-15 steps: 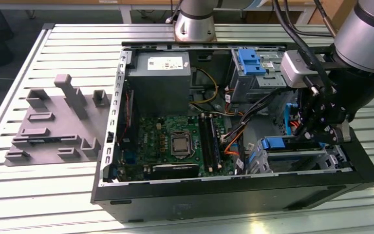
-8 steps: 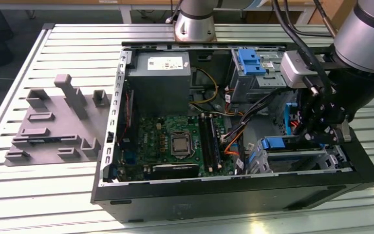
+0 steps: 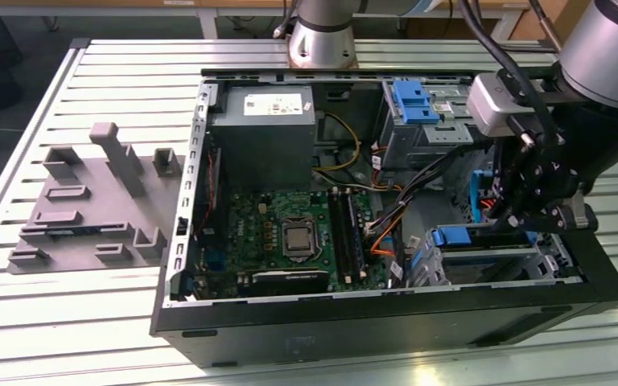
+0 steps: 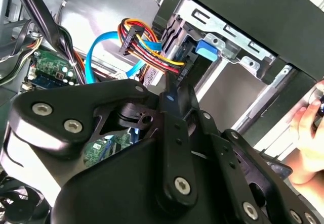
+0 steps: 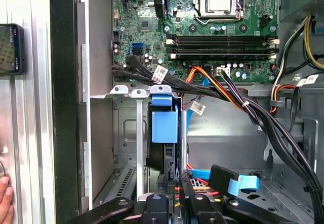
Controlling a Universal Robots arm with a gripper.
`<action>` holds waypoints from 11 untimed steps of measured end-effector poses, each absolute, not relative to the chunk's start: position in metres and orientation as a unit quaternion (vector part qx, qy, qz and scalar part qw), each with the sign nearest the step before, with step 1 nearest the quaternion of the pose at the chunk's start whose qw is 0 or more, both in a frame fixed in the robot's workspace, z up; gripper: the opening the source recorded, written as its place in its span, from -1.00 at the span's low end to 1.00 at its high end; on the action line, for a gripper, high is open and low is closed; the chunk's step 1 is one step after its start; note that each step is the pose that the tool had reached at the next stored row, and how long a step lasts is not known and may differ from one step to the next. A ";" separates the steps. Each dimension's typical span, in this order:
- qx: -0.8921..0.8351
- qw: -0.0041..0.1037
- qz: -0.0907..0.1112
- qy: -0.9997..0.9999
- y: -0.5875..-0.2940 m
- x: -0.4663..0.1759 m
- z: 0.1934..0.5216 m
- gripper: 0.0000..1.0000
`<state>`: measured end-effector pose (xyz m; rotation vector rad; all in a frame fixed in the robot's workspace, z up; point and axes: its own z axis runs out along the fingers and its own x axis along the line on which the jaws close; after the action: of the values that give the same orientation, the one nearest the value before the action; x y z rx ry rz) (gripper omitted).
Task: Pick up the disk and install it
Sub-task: 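Insert the first disk wire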
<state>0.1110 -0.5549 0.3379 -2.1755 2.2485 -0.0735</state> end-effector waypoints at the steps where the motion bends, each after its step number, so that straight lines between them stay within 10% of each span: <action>1: -0.695 0.006 -0.023 0.718 -0.555 0.111 0.339 -0.53; 11: -0.695 0.006 -0.023 0.718 -0.555 0.111 0.339 -0.79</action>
<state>0.1110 -0.5549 0.3392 -2.1755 2.2485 -0.0735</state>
